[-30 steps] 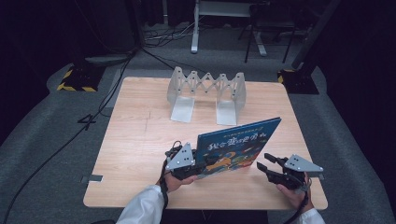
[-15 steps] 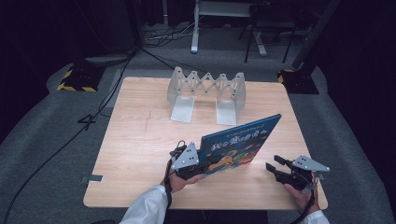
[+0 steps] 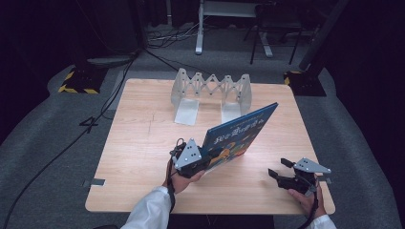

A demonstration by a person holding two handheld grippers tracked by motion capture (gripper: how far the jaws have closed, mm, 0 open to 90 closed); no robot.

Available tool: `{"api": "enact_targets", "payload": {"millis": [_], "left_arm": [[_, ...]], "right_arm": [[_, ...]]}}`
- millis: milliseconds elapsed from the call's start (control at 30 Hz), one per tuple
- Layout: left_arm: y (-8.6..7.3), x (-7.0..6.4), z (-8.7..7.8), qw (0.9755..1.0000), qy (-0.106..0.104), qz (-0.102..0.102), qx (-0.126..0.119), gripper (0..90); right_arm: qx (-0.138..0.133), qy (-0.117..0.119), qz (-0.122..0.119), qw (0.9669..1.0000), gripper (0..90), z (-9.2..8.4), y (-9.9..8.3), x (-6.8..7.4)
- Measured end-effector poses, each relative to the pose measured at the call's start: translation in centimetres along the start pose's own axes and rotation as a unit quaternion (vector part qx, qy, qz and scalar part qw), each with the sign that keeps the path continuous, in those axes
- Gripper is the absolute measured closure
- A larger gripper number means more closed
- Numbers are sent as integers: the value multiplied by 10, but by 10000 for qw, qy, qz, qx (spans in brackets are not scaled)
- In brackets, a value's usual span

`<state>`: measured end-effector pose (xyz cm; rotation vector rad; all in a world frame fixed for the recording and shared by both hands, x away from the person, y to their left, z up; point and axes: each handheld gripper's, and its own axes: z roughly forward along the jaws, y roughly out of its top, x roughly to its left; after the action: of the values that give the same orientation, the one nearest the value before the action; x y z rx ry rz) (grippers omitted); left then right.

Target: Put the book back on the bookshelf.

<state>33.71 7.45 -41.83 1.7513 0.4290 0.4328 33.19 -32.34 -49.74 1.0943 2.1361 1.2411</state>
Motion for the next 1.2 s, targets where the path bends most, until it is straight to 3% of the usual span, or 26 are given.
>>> {"api": "enact_targets", "payload": {"millis": [300,600,833,1000,1200], "left_arm": [[4,9,-7,9995,295,-3,66,830],[7,23,-14,9978,644,38,138,830],[12,29,-20,9960,856,193,188,830],[19,32,-19,9938,1029,351,245,830],[25,36,-22,9920,1165,401,267,830]], "right_arm": [[316,20,-378,9988,283,6,0,9],[469,158,-445,9978,297,8,0,10],[455,375,-346,9977,278,7,0,8],[277,49,-211,9994,301,5,0,6],[255,53,-166,9995,304,4,0,4]]}}
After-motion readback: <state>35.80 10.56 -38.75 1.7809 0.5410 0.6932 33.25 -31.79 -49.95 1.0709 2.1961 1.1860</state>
